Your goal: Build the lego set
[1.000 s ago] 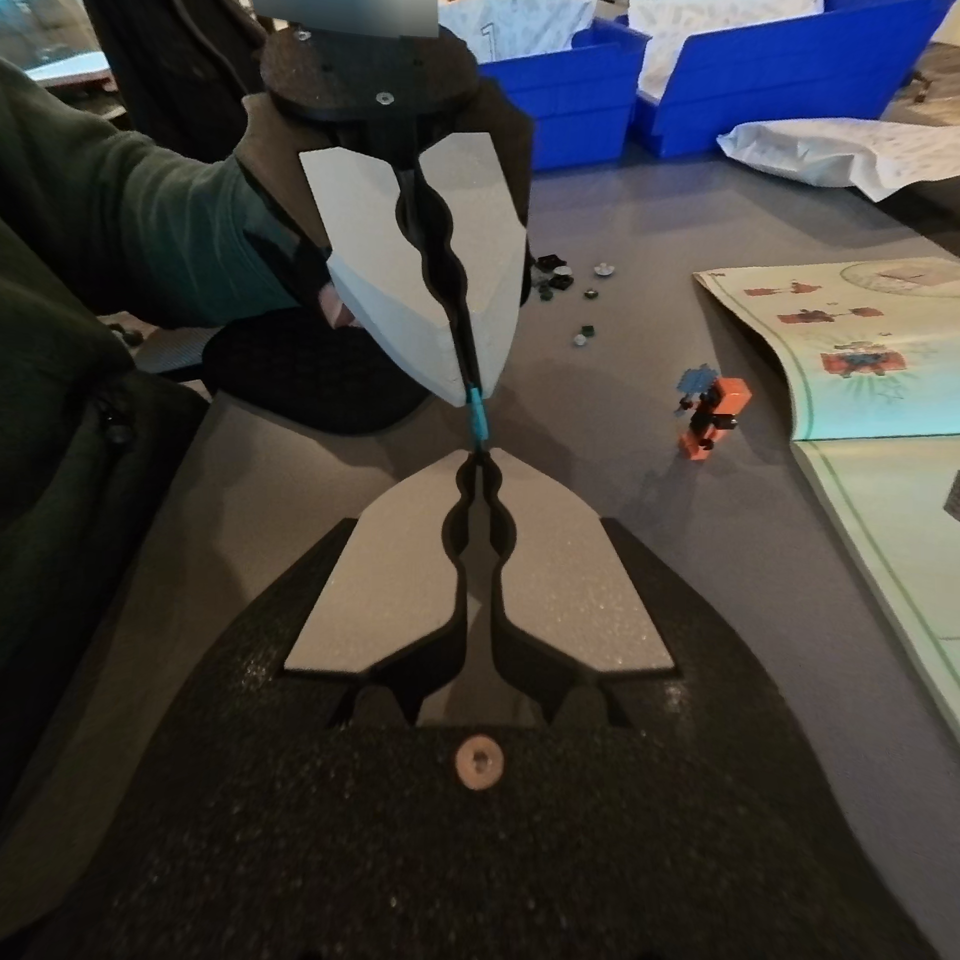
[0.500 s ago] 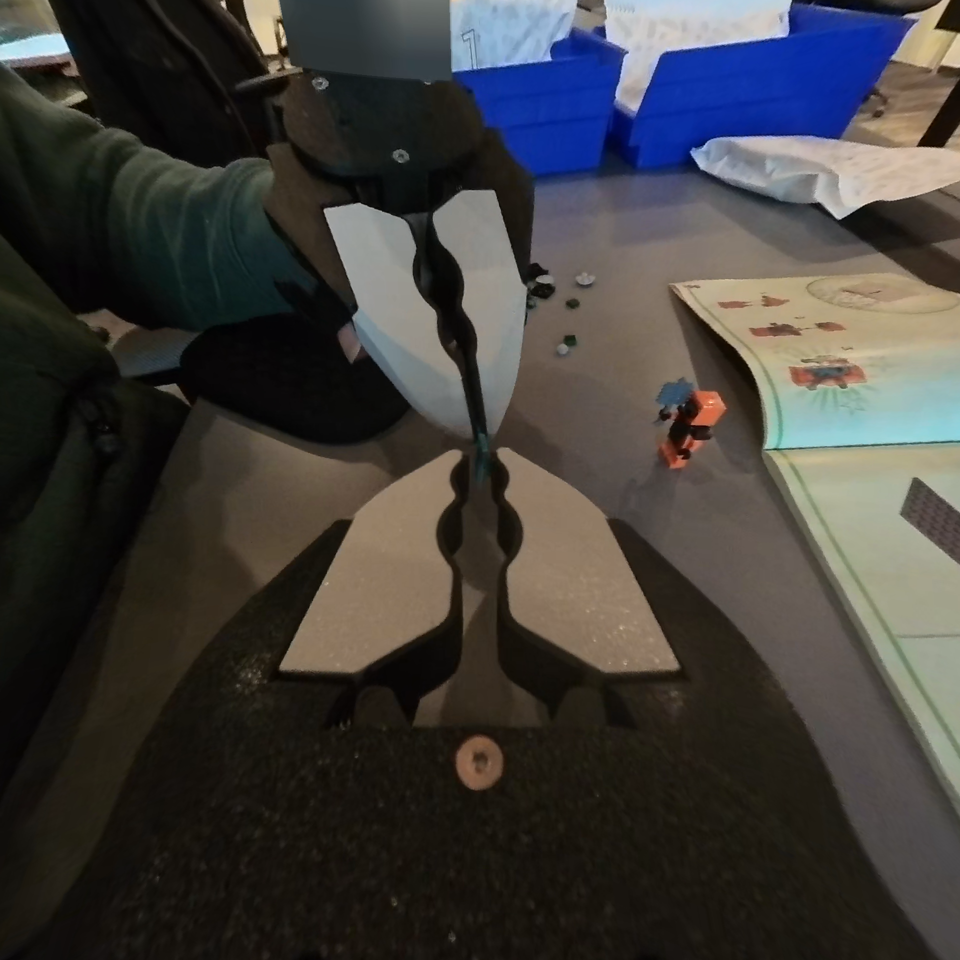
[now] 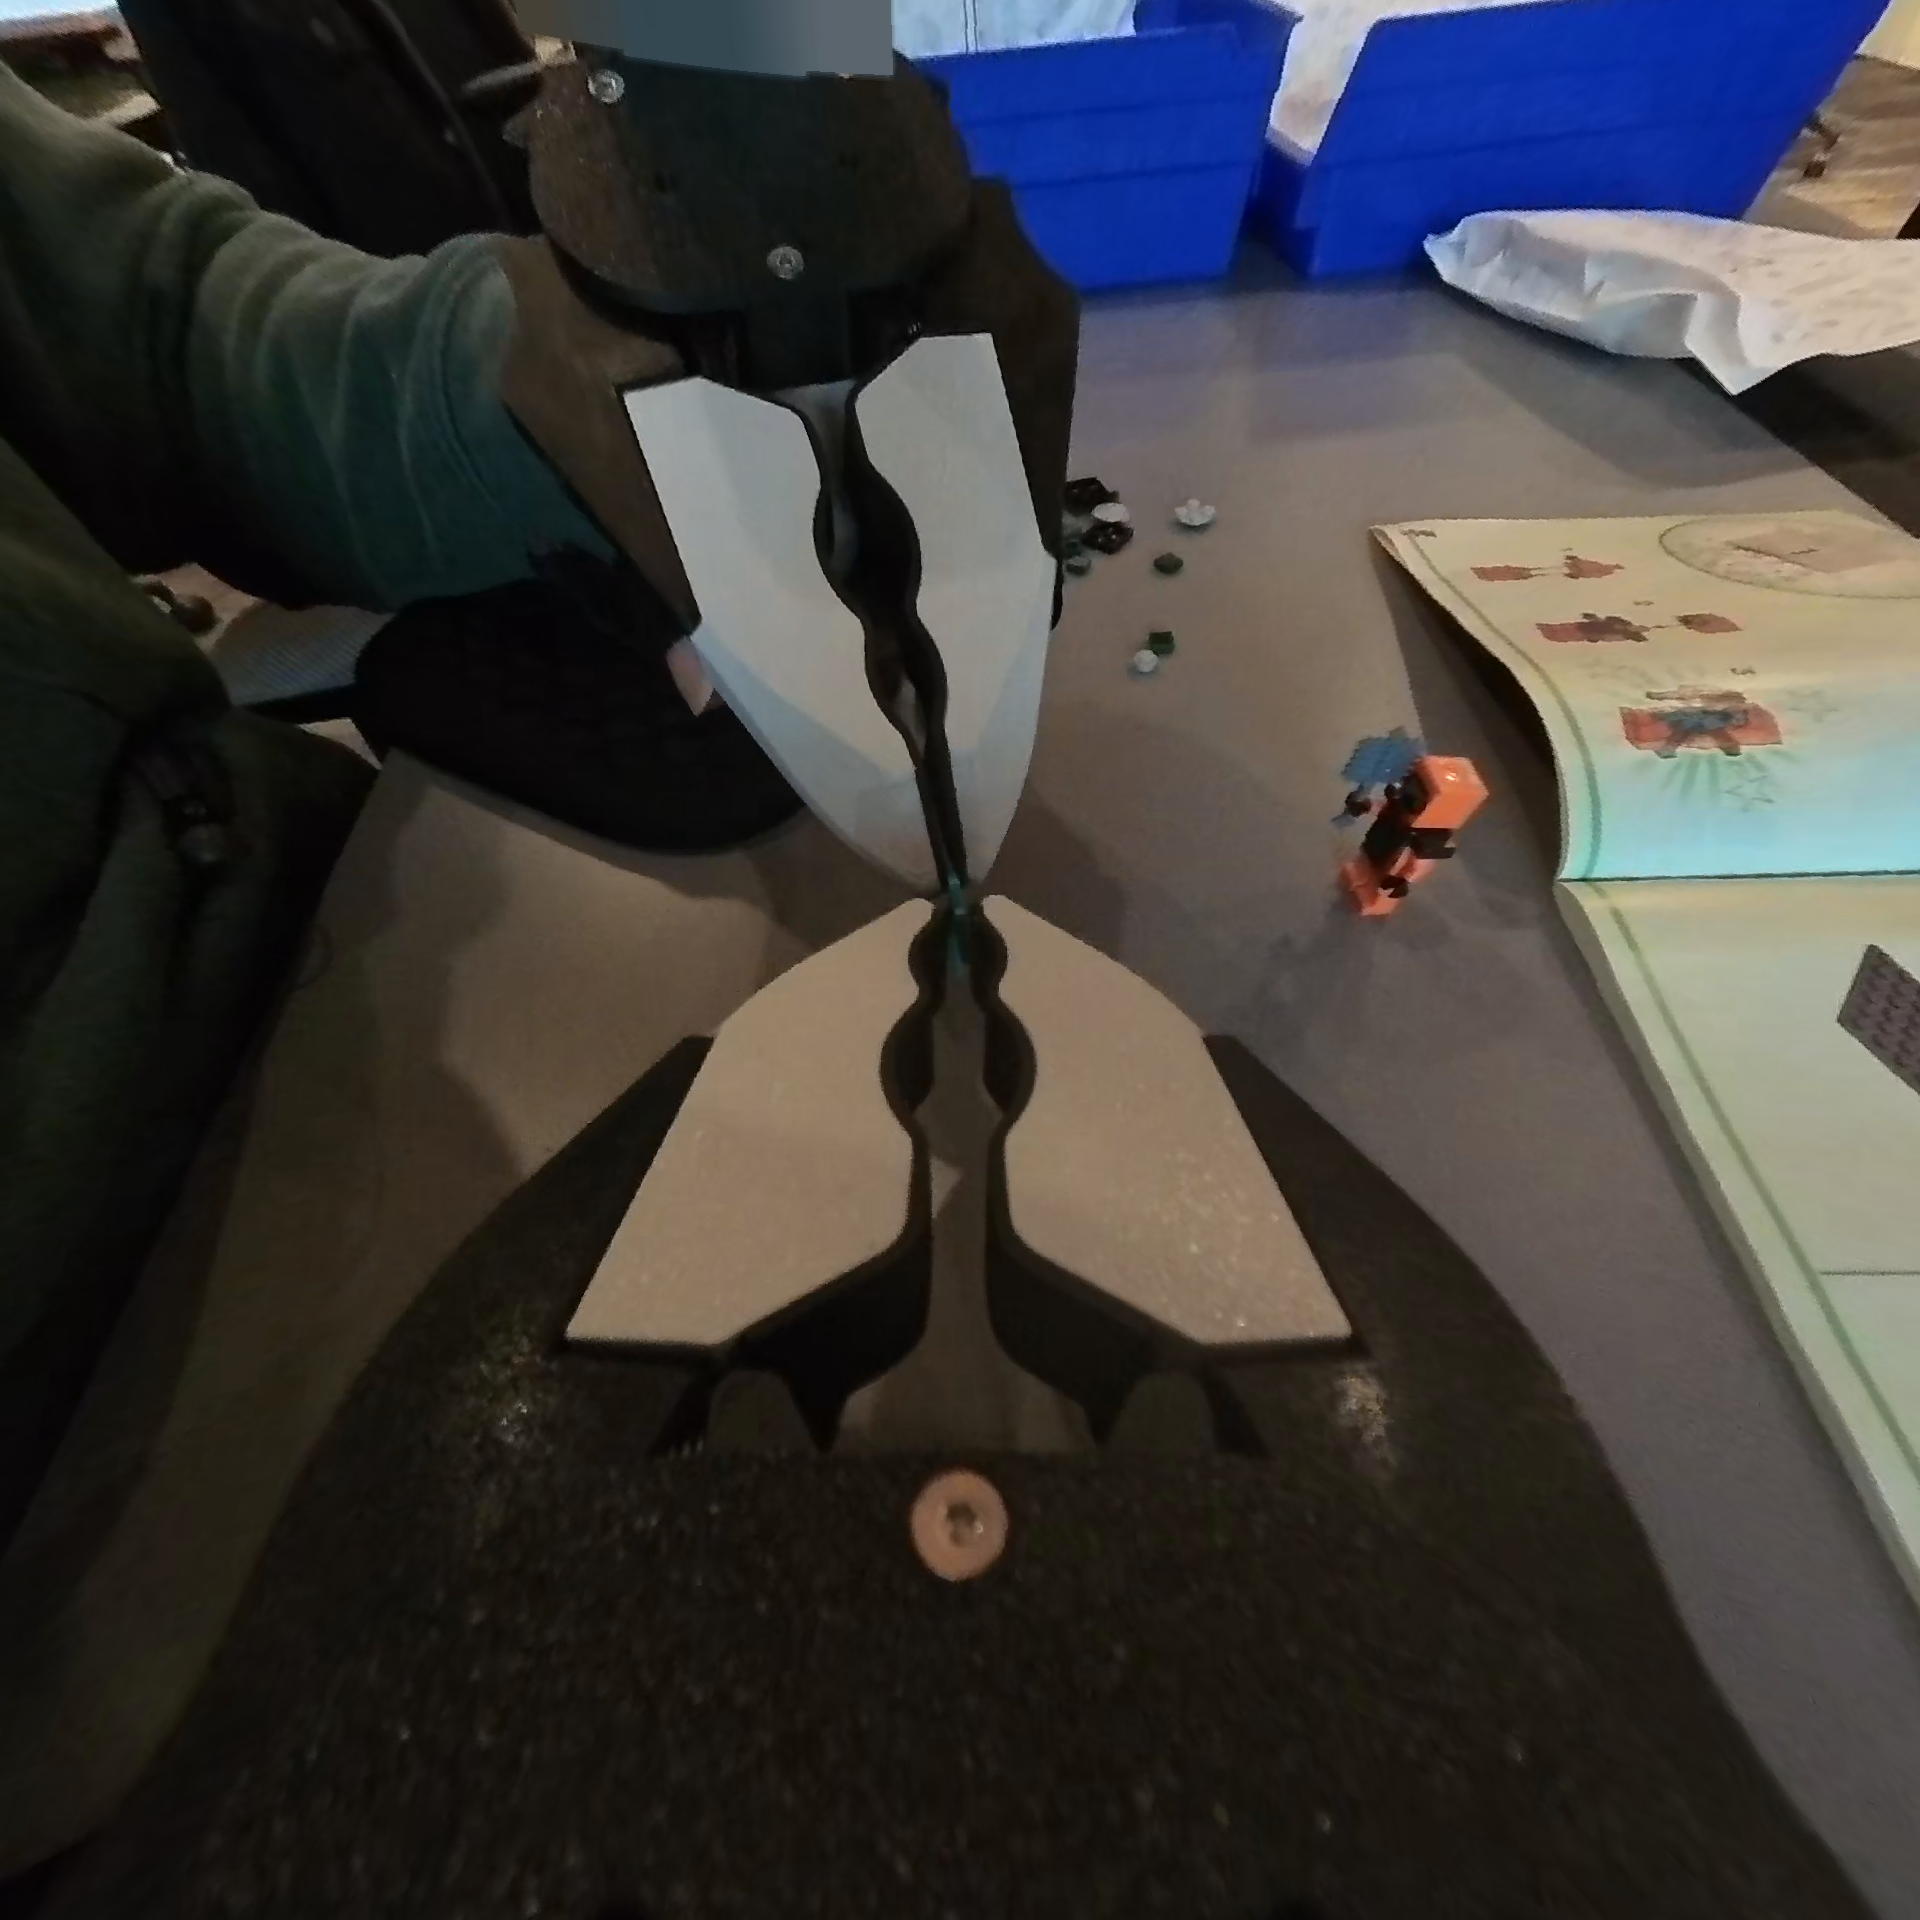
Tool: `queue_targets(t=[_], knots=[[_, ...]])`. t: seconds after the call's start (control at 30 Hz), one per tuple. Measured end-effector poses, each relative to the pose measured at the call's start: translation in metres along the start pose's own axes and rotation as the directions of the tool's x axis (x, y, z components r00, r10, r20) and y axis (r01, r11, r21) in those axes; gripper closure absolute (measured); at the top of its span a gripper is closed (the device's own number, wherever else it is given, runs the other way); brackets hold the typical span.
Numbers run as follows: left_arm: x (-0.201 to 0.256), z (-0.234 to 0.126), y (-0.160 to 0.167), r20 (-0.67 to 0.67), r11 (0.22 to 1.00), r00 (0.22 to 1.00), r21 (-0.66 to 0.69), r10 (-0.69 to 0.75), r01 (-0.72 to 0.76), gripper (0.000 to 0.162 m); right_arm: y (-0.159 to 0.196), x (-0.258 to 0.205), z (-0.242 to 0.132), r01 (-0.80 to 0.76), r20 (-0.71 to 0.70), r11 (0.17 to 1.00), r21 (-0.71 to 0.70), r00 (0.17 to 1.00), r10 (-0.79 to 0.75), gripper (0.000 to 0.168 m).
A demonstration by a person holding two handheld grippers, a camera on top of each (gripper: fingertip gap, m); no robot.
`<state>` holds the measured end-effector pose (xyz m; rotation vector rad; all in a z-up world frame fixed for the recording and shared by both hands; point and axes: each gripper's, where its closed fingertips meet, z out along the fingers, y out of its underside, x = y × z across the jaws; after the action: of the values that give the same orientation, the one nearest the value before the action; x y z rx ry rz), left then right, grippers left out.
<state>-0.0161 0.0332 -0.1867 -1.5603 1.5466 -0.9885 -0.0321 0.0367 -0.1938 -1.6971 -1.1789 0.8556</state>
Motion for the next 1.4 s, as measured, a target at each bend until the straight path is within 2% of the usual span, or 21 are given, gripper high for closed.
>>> queue_targets(t=[0.17, 0.27, 0.47, 0.63, 0.77, 0.93, 1.13, 1.4], knots=[[-0.002, -0.002, 0.000, 0.020, 1.000, 1.000, -0.007, 0.009, -0.009, 0.159, 0.000, 0.000, 0.000, 0.006, -0.008, 1.000, -0.019, 1.000, -0.006, 0.166], [-0.015, -0.009, -0.005, 0.080, 1.000, 0.997, 0.021, 0.010, -0.012, 0.144, 0.002, 0.007, -0.004, -0.004, -0.042, 1.000, -0.018, 0.999, 0.004, 0.166], [-0.073, -0.046, 0.003, 0.199, 0.999, 0.979, 0.035, -0.048, 0.042, 0.141, 0.001, 0.023, -0.012, -0.041, -0.120, 0.999, 0.002, 0.992, 0.041, 0.166], [-0.105, -0.053, 0.030, 0.119, 0.998, 0.993, -0.047, -0.024, 0.029, 0.144, 0.000, 0.024, -0.012, -0.043, -0.121, 0.999, 0.013, 0.992, 0.044, 0.166], [-0.123, -0.040, 0.044, 0.027, 0.995, 1.000, -0.096, 0.010, -0.007, 0.145, 0.002, 0.024, -0.011, -0.051, -0.117, 0.999, 0.014, 0.992, 0.052, 0.166], [-0.124, -0.022, 0.050, -0.131, 0.988, 0.988, -0.122, 0.078, -0.094, 0.140, 0.004, 0.025, -0.011, -0.062, -0.111, 0.998, 0.021, 0.992, 0.064, 0.166], [-0.124, -0.019, 0.055, -0.274, 0.985, 0.958, -0.125, 0.081, -0.119, 0.132, 0.006, 0.025, -0.010, -0.085, -0.090, 0.996, 0.026, 0.992, 0.087, 0.166], [-0.118, -0.007, 0.057, -0.318, 0.975, 0.942, -0.149, 0.109, -0.163, 0.136, 0.009, 0.027, -0.006, -0.108, -0.076, 0.994, 0.021, 0.991, 0.109, 0.166]])
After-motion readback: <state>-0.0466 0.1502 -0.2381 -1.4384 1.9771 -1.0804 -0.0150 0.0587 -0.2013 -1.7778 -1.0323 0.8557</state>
